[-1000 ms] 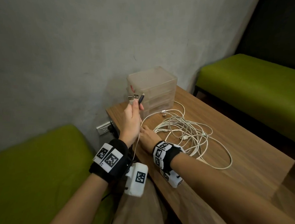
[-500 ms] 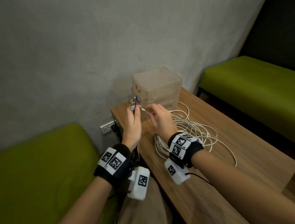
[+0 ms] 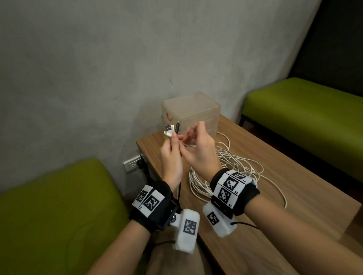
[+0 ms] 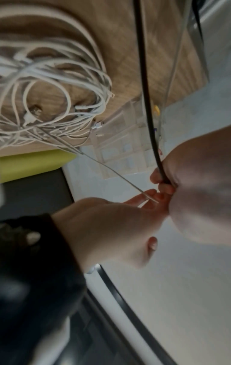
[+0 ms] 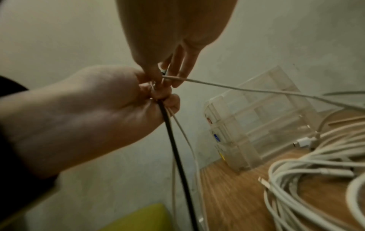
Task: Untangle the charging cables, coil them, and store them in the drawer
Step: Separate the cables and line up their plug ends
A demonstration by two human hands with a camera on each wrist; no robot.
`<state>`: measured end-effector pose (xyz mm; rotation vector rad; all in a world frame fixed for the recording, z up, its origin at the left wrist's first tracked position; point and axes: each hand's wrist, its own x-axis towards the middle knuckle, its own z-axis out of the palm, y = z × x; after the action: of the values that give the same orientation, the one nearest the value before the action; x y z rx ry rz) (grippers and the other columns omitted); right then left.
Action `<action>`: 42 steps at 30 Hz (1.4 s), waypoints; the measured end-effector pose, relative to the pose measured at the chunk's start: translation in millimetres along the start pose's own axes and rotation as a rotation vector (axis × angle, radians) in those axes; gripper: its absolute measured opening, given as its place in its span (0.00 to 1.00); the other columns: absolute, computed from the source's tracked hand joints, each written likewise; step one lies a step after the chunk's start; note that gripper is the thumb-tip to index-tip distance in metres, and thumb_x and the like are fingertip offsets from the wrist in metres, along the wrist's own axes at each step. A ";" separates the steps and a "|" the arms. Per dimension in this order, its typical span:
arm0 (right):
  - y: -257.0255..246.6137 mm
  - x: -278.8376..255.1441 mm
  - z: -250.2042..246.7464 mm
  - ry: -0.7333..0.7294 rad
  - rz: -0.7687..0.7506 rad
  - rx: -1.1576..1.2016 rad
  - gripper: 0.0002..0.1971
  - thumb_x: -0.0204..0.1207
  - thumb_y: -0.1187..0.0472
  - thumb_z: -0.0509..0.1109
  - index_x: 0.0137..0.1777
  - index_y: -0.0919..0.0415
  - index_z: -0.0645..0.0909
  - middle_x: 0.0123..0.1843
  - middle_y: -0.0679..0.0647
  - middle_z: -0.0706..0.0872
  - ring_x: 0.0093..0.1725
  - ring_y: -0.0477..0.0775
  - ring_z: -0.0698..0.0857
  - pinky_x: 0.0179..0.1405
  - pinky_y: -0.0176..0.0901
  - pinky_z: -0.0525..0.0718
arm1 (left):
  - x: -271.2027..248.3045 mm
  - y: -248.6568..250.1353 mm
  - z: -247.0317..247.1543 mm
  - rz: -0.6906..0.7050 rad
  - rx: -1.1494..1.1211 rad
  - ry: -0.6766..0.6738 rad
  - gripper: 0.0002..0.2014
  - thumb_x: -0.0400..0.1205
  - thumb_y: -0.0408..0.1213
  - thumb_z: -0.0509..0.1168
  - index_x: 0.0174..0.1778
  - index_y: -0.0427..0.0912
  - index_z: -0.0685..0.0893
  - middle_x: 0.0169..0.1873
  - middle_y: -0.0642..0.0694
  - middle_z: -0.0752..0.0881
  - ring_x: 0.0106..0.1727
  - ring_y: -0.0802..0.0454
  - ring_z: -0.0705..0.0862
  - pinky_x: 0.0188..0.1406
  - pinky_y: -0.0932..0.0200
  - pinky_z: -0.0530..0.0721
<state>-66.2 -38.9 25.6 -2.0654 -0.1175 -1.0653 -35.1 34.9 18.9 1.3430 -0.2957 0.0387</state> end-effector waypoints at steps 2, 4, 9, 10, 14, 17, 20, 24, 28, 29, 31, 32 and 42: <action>1.7 -7.7 -0.4 -0.045 -0.003 -0.052 0.13 0.71 0.70 0.73 0.46 0.65 0.69 0.39 0.57 0.79 0.37 0.49 0.81 0.37 0.35 0.80 | 3.7 2.7 -0.1 0.045 0.013 0.059 0.17 0.87 0.40 0.51 0.34 0.47 0.78 0.31 0.50 0.80 0.32 0.59 0.81 0.37 0.65 0.77; 12.7 -17.9 -6.0 -0.122 0.057 -0.117 0.10 0.74 0.68 0.71 0.49 0.66 0.72 0.41 0.53 0.79 0.36 0.45 0.78 0.39 0.33 0.78 | 13.4 11.1 -4.0 0.085 -0.020 0.127 0.18 0.86 0.44 0.49 0.30 0.48 0.72 0.26 0.52 0.74 0.28 0.54 0.73 0.34 0.58 0.71; 49.8 -34.2 -40.4 -0.292 0.133 -0.197 0.09 0.81 0.62 0.63 0.40 0.63 0.78 0.34 0.52 0.80 0.34 0.44 0.75 0.35 0.32 0.70 | 41.2 47.5 -16.9 0.142 -0.168 0.210 0.20 0.88 0.43 0.45 0.29 0.46 0.67 0.17 0.54 0.73 0.22 0.57 0.75 0.28 0.61 0.75; 53.7 -33.2 -44.8 -0.321 0.135 -0.214 0.10 0.82 0.61 0.62 0.40 0.63 0.78 0.35 0.53 0.81 0.35 0.43 0.75 0.36 0.31 0.70 | 42.1 51.2 -17.3 0.143 -0.190 0.192 0.19 0.88 0.43 0.45 0.29 0.45 0.66 0.17 0.54 0.69 0.19 0.57 0.71 0.24 0.62 0.72; 60.4 -29.0 -51.5 -0.462 0.135 -0.323 0.11 0.84 0.60 0.58 0.46 0.62 0.80 0.42 0.52 0.79 0.42 0.47 0.76 0.44 0.32 0.71 | 30.5 51.9 -11.1 0.165 -0.121 0.119 0.19 0.88 0.41 0.45 0.29 0.45 0.64 0.18 0.57 0.64 0.18 0.61 0.61 0.19 0.67 0.64; 61.1 -30.0 -54.1 -0.562 0.131 -0.556 0.14 0.84 0.55 0.55 0.51 0.62 0.80 0.46 0.55 0.82 0.45 0.55 0.80 0.44 0.48 0.78 | 23.9 43.9 -11.8 0.223 0.063 0.075 0.18 0.88 0.41 0.46 0.30 0.48 0.68 0.18 0.59 0.71 0.20 0.63 0.67 0.25 0.62 0.67; 57.2 -28.2 -54.6 -0.458 0.102 -0.568 0.14 0.83 0.56 0.58 0.53 0.63 0.82 0.46 0.58 0.83 0.45 0.58 0.81 0.41 0.47 0.76 | 17.7 32.2 -14.4 0.299 0.339 -0.026 0.16 0.87 0.40 0.48 0.35 0.50 0.75 0.27 0.58 0.76 0.27 0.62 0.74 0.31 0.63 0.71; 47.0 -22.8 -47.1 -0.388 0.003 -0.456 0.09 0.80 0.61 0.63 0.51 0.63 0.83 0.45 0.57 0.85 0.42 0.57 0.84 0.41 0.50 0.84 | -2.0 11.5 -3.4 0.275 0.599 -0.357 0.14 0.87 0.37 0.51 0.48 0.37 0.82 0.39 0.51 0.82 0.37 0.61 0.79 0.36 0.76 0.71; 34.7 -21.7 -46.7 -0.379 -0.045 -0.406 0.09 0.80 0.60 0.61 0.48 0.62 0.82 0.42 0.55 0.85 0.40 0.54 0.83 0.40 0.41 0.78 | -9.2 -10.0 2.5 0.327 0.721 -0.454 0.12 0.86 0.36 0.52 0.44 0.35 0.77 0.38 0.45 0.76 0.40 0.50 0.76 0.40 0.65 0.67; 33.9 -22.8 -47.3 -0.420 -0.040 -0.423 0.12 0.81 0.56 0.58 0.46 0.61 0.80 0.40 0.54 0.84 0.38 0.54 0.83 0.39 0.43 0.78 | -6.3 -10.7 1.2 0.352 0.743 -0.427 0.12 0.86 0.36 0.52 0.43 0.35 0.77 0.37 0.46 0.75 0.39 0.51 0.74 0.39 0.63 0.67; 36.6 -22.2 -53.3 -0.496 -0.061 -0.537 0.18 0.81 0.50 0.51 0.42 0.60 0.78 0.36 0.53 0.84 0.35 0.55 0.82 0.40 0.47 0.79 | -0.3 -4.3 -3.5 0.378 0.774 -0.369 0.14 0.86 0.35 0.52 0.40 0.35 0.78 0.34 0.46 0.74 0.35 0.52 0.73 0.37 0.59 0.69; 42.2 -21.6 -58.2 -0.527 -0.082 -0.633 0.20 0.80 0.48 0.49 0.42 0.59 0.79 0.36 0.53 0.85 0.36 0.55 0.83 0.44 0.50 0.80 | 3.8 1.6 -6.3 0.376 0.761 -0.334 0.14 0.86 0.34 0.52 0.38 0.34 0.78 0.31 0.46 0.74 0.32 0.51 0.72 0.35 0.60 0.69; 70.6 -29.0 -80.9 -0.835 0.112 -1.239 0.09 0.75 0.54 0.71 0.51 0.58 0.85 0.53 0.56 0.87 0.62 0.60 0.80 0.64 0.87 0.59 | 23.0 28.6 -18.7 0.462 0.552 -0.039 0.16 0.85 0.38 0.52 0.32 0.41 0.73 0.22 0.51 0.70 0.24 0.53 0.70 0.25 0.67 0.67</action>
<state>-108.4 -134.9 -11.3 -3.4572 0.3317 -0.0159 -15.0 56.3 47.9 1.7948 -0.6571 0.5124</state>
